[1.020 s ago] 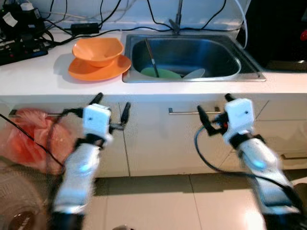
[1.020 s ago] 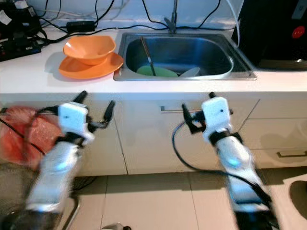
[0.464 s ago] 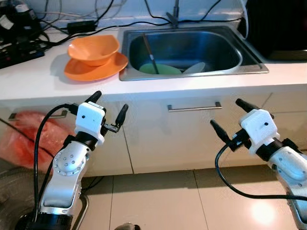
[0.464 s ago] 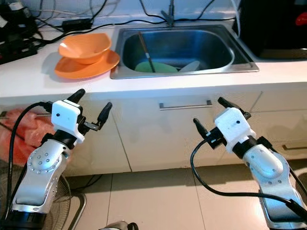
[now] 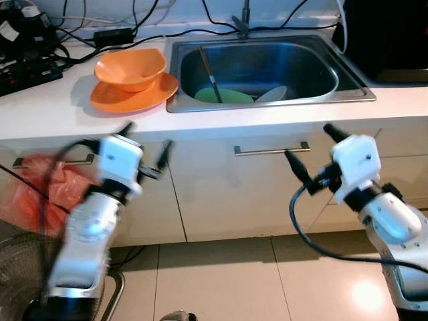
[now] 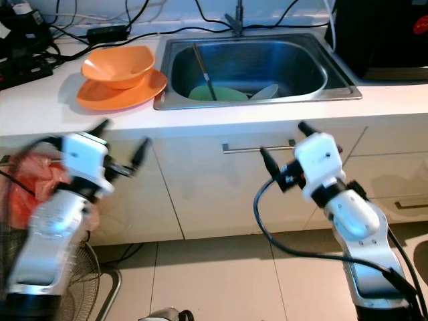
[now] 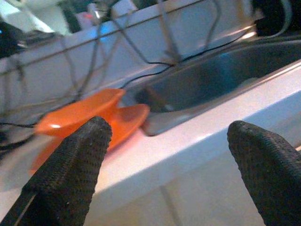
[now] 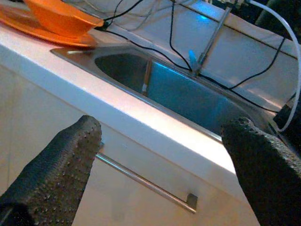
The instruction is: Kitchen organization
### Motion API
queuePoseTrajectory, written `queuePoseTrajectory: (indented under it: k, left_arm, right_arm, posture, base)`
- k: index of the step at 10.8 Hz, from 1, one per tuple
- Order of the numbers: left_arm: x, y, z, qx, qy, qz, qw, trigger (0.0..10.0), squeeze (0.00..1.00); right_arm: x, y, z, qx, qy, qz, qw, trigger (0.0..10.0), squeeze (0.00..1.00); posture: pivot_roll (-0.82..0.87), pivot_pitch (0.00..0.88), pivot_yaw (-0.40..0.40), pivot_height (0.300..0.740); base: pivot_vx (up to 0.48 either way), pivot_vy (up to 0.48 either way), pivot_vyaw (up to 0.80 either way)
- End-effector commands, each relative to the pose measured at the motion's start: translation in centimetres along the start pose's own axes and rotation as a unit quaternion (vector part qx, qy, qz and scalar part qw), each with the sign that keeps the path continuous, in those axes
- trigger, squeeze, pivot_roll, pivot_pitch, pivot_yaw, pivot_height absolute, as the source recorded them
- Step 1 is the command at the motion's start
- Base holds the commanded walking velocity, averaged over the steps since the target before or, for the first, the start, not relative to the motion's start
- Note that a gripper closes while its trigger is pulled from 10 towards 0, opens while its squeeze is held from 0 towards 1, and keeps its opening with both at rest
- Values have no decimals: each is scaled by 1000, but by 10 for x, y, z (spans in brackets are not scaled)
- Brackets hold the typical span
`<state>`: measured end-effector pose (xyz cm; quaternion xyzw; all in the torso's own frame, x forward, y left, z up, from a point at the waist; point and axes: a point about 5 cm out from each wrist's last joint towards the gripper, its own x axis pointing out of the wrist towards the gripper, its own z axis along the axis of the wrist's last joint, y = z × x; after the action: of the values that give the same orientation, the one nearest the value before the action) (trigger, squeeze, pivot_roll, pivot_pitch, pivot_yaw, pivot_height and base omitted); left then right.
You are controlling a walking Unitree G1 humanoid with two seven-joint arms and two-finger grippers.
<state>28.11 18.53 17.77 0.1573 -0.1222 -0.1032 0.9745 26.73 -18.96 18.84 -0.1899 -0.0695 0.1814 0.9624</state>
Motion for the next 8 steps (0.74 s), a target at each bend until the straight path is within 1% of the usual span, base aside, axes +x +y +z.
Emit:
queuePoseTrajectory:
  k: [1,2,3,4,6,7,8]
  left_arm:
    - [-7,13,3,16,6,30,999,10000,0]
    - [-12,21,5,27,6,43,999,10000,0]
    - [-12,26,8,37,2,53,998,10000,0]
    - [-6,30,11,27,-4,80,996,10000,0]
    - [-2,19,15,3,-12,65,998,10000,0]
    - [1,13,17,-17,-10,43,999,10000,0]
    - [3,18,17,6,-6,45,999,10000,0]
  right_arm:
    - [0,-6,8,5,-10,-12,1000,10000,0]
    - [-1,-11,9,2,-9,-11,1000,10000,0]
    - [1,-15,11,3,-8,-10,1000,10000,0]
    - [6,-16,15,9,-13,-8,1000,10000,0]
    - [8,-14,20,6,-23,1,1000,10000,0]
    - [10,-15,21,3,-25,1,1000,10000,0]
    - [12,-17,20,4,-24,-4,1000,10000,0]
  posture:
    - [65,63,55,740]
    - [65,64,48,740]
    - [71,60,28,740]
    - [70,55,20,740]
    - [64,55,23,740]
    - [67,52,34,740]
    - [75,44,38,740]
  base:
    - [0,0,0]
    - [0,0,0]
    - [0,0,0]
    - [0,0,0]
    - [0,0,0]
    - [0,0,0]
    - [0,0,0]
